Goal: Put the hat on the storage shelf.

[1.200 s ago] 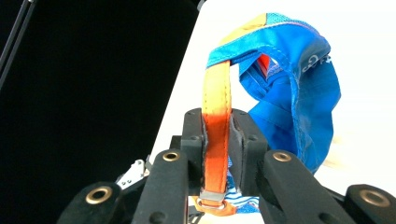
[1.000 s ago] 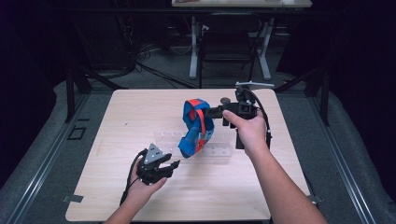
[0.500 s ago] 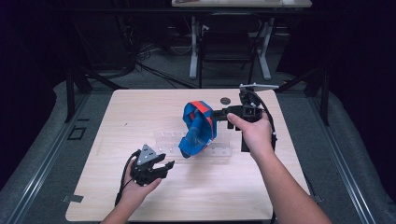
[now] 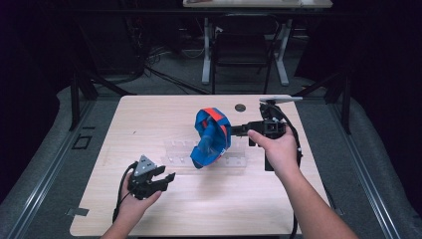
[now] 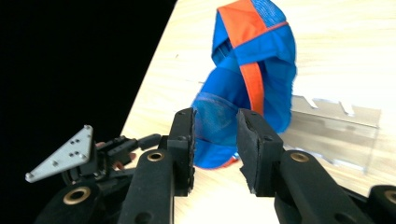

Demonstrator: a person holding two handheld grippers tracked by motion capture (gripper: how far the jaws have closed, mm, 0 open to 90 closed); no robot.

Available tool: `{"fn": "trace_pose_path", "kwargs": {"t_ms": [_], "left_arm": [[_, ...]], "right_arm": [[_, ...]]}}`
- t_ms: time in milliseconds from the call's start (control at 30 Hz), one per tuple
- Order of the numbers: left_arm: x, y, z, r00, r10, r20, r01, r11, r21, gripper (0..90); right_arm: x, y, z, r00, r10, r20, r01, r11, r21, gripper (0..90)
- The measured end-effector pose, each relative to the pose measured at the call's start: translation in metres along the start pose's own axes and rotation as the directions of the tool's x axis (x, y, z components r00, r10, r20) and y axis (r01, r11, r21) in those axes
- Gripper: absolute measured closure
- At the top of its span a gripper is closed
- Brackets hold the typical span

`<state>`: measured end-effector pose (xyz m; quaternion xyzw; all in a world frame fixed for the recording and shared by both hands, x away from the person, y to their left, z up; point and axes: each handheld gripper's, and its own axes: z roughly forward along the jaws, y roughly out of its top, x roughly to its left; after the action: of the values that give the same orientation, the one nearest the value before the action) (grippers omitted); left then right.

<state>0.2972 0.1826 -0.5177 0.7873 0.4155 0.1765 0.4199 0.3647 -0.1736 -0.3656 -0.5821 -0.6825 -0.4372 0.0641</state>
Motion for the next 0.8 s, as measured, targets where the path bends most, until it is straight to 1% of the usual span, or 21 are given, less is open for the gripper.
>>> {"fn": "trace_pose_path", "kwargs": {"t_ms": [67,167,200,367,400,600,700,767,800], "left_arm": [[0.001,-0.002,-0.002,1.0,-0.002,0.002,0.002,1.0,0.006,52.3],[0.003,-0.005,-0.002,0.9999,-0.012,0.008,0.012,0.9999,-0.002,52.7],[0.004,-0.006,-0.002,0.9999,-0.012,0.009,0.012,0.9999,0.002,52.7],[0.007,-0.014,0.0,0.9992,-0.04,0.008,0.04,0.9992,0.001,52.9],[0.008,-0.016,0.001,0.9992,-0.039,0.01,0.039,0.9992,0.01,53.2],[0.007,-0.019,0.004,0.9993,-0.035,0.009,0.035,0.9992,0.017,53.4],[0.005,-0.021,0.006,0.9997,-0.021,0.008,0.021,0.9995,0.022,53.4],[0.005,-0.022,0.006,1.0,-0.006,0.007,0.006,0.9997,0.024,53.4],[0.005,-0.023,0.006,0.9999,-0.009,0.008,0.009,0.9996,0.025,53.4]], "right_arm": [[-0.002,-0.004,-0.002,1.0,-0.001,0.005,0.001,1.0,-0.001,67.0],[-0.005,-0.008,-0.006,0.9999,-0.003,0.014,0.003,1.0,-0.003,67.0],[-0.006,-0.01,-0.007,0.9999,-0.007,0.016,0.007,1.0,-0.004,67.0],[-0.011,-0.019,-0.01,0.999,-0.017,0.042,0.018,1.0,-0.01,66.7],[-0.012,-0.021,-0.01,0.9987,-0.02,0.047,0.021,1.0,-0.014,66.7],[-0.019,-0.034,-0.007,0.9969,-0.031,0.073,0.031,1.0,-0.005,66.5],[-0.022,-0.038,-0.007,0.997,-0.029,0.072,0.03,0.999,-0.011,66.3],[-0.024,-0.041,-0.008,0.9978,-0.022,0.063,0.023,1.0,-0.015,66.3],[-0.024,-0.043,-0.008,0.9976,-0.02,0.066,0.021,1.0,-0.013,66.3]]}}
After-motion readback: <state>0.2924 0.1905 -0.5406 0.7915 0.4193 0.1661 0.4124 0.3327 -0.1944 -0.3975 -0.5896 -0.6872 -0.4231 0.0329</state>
